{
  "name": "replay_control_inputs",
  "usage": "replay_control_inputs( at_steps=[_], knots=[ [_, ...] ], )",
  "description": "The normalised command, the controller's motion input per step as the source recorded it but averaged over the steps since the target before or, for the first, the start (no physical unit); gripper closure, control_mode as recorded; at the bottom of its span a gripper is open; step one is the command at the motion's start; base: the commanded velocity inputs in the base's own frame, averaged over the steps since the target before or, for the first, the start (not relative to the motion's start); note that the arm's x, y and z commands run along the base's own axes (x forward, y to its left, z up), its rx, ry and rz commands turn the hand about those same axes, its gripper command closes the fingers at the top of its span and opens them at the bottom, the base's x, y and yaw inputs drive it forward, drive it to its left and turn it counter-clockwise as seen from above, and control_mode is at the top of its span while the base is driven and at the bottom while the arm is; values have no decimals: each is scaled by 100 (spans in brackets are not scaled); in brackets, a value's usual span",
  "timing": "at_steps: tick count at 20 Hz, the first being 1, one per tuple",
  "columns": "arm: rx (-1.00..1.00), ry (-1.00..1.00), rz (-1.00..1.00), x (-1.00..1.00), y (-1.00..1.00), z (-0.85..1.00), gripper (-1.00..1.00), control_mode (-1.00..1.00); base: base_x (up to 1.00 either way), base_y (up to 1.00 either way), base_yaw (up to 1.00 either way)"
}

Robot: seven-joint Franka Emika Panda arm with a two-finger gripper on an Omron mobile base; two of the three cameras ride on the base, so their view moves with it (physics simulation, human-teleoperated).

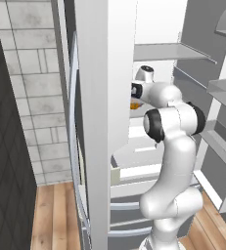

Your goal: Pick up the orange and peach from the fridge and place one fruit on each plate on the dining counter.

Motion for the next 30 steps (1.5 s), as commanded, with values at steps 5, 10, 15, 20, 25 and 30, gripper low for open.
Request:
replay_control_inputs(
  at_steps=[5, 10, 15, 20, 25, 30],
  knots=[
    [0, 0, 0, -100, -15, 55, 100, -100, 0, 0, 0],
    [0, 0, 0, -100, 0, 58, 100, -100, 0, 0, 0],
    [0, 2, 1, -100, 0, 18, 100, -100, 0, 0, 0],
    [0, 0, 4, -100, 0, 5, 100, -100, 0, 0, 0],
    [-2, 4, 7, -100, 2, 25, 100, -100, 0, 0, 0],
    [-7, 8, 9, -89, 18, 32, 100, -100, 0, 0, 0]
  ],
)
